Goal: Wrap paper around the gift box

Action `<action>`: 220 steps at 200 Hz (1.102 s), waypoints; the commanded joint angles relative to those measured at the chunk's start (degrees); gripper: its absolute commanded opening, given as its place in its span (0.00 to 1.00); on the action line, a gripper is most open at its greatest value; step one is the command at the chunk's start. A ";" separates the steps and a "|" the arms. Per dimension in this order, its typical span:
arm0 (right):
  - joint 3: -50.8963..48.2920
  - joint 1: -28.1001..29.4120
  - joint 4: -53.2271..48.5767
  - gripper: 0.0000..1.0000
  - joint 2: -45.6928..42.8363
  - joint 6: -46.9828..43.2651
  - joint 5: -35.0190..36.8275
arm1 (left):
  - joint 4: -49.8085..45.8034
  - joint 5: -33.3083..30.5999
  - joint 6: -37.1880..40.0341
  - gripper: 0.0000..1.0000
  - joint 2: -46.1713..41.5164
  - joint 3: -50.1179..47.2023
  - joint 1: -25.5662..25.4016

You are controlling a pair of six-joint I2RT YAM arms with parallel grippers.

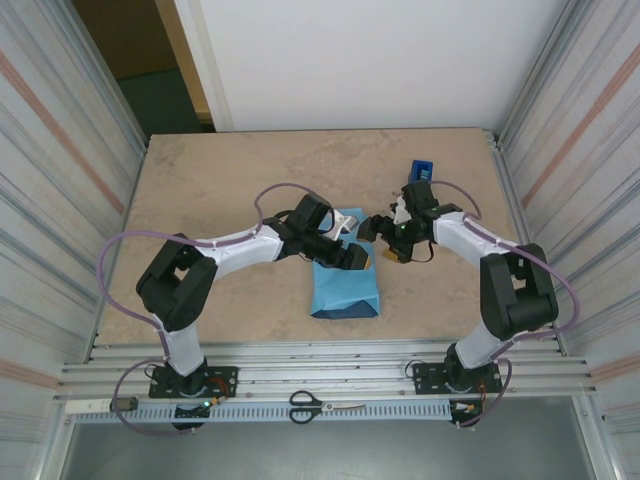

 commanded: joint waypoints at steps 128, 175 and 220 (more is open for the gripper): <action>-9.73 3.33 3.52 0.63 1.12 -0.04 2.98 | -2.96 -6.88 -4.60 0.89 -13.35 -3.35 5.69; -10.96 3.90 5.27 0.62 0.25 0.67 3.02 | -6.98 -11.83 -7.76 0.99 -18.64 -10.13 13.76; -11.08 3.65 5.53 0.58 -0.23 0.40 3.23 | -7.51 -10.78 -7.62 0.99 -12.50 -8.99 12.49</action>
